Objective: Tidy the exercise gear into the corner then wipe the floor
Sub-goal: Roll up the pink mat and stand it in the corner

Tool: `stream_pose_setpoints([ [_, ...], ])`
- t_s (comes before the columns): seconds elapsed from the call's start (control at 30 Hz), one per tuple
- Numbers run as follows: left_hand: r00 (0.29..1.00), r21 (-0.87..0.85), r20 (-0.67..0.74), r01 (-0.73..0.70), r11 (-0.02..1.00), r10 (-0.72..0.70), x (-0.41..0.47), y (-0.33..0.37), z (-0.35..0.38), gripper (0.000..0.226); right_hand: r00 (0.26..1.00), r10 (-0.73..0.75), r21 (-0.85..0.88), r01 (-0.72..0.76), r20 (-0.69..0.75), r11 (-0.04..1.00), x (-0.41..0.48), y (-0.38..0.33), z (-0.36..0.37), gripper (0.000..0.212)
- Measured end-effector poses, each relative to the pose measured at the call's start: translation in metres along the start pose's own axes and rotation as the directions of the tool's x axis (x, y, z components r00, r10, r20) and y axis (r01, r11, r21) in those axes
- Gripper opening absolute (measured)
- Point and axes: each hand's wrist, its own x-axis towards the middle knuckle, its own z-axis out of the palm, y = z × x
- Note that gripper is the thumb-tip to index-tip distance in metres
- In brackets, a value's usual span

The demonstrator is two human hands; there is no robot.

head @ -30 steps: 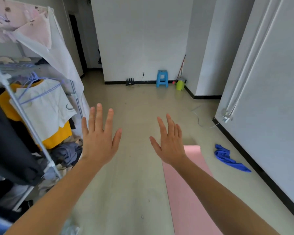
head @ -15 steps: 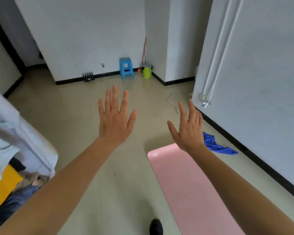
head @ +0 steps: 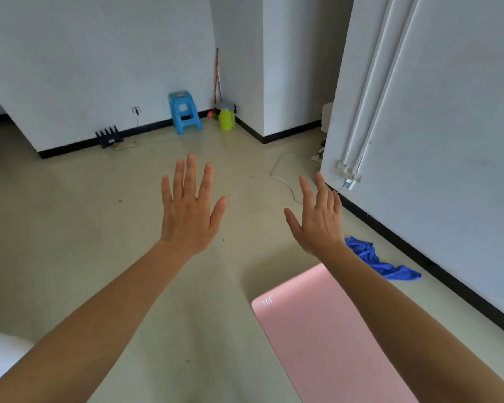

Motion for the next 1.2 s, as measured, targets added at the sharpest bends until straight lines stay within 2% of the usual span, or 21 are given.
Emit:
stream_pose_setpoints([
  [0.07,1.000,-0.024,-0.002,0.002,1.000,-0.002,0.038,-0.028,0.030,0.070,1.000,-0.004,-0.031,0.004,0.002,1.000,0.038,-0.009,0.022,0.074],
  [0.17,0.999,-0.075,0.028,-0.027,0.997,0.030,0.094,-0.067,0.087,0.071,0.997,0.081,-0.082,-0.080,0.008,0.993,0.083,-0.015,0.062,0.074],
  [0.3,0.978,-0.144,0.064,-0.186,0.972,0.197,0.172,-0.108,0.162,0.071,0.968,0.251,-0.163,-0.244,0.018,0.956,0.129,-0.016,0.113,0.076],
  [0.43,0.913,-0.222,0.065,-0.379,0.898,0.402,0.254,-0.119,0.214,0.071,0.897,0.442,-0.228,-0.433,-0.015,0.872,0.152,-0.023,0.133,0.076],
  [0.6,0.759,-0.372,0.034,-0.595,0.713,0.651,0.327,-0.062,0.257,0.070,0.782,0.616,-0.309,-0.611,-0.093,0.729,0.142,-0.015,0.124,0.076],
  [0.8,0.526,-0.460,0.044,-0.744,0.484,0.850,0.339,0.054,0.303,0.071,0.520,0.818,-0.317,-0.841,-0.246,0.439,0.093,0.015,0.121,0.077],
  [0.9,0.434,-0.479,0.088,-0.771,0.420,0.897,0.326,0.097,0.336,0.072,0.398,0.883,-0.295,-0.900,-0.248,0.322,0.072,0.038,0.141,0.078],
  [0.97,0.385,-0.448,0.095,-0.807,0.385,0.918,0.320,0.117,0.358,0.072,0.344,0.909,-0.266,-0.922,-0.236,0.281,0.068,0.056,0.160,0.079],
  [1.1,0.264,-0.440,0.151,-0.845,0.304,0.953,0.328,0.146,0.384,0.073,0.170,0.966,-0.138,-0.980,-0.192,0.145,0.079,0.064,0.191,0.081],
  [1.2,0.168,-0.409,0.131,-0.888,0.207,0.977,0.339,0.166,0.399,0.074,0.142,0.977,-0.134,-0.984,-0.160,0.121,0.087,0.060,0.207,0.079],
])
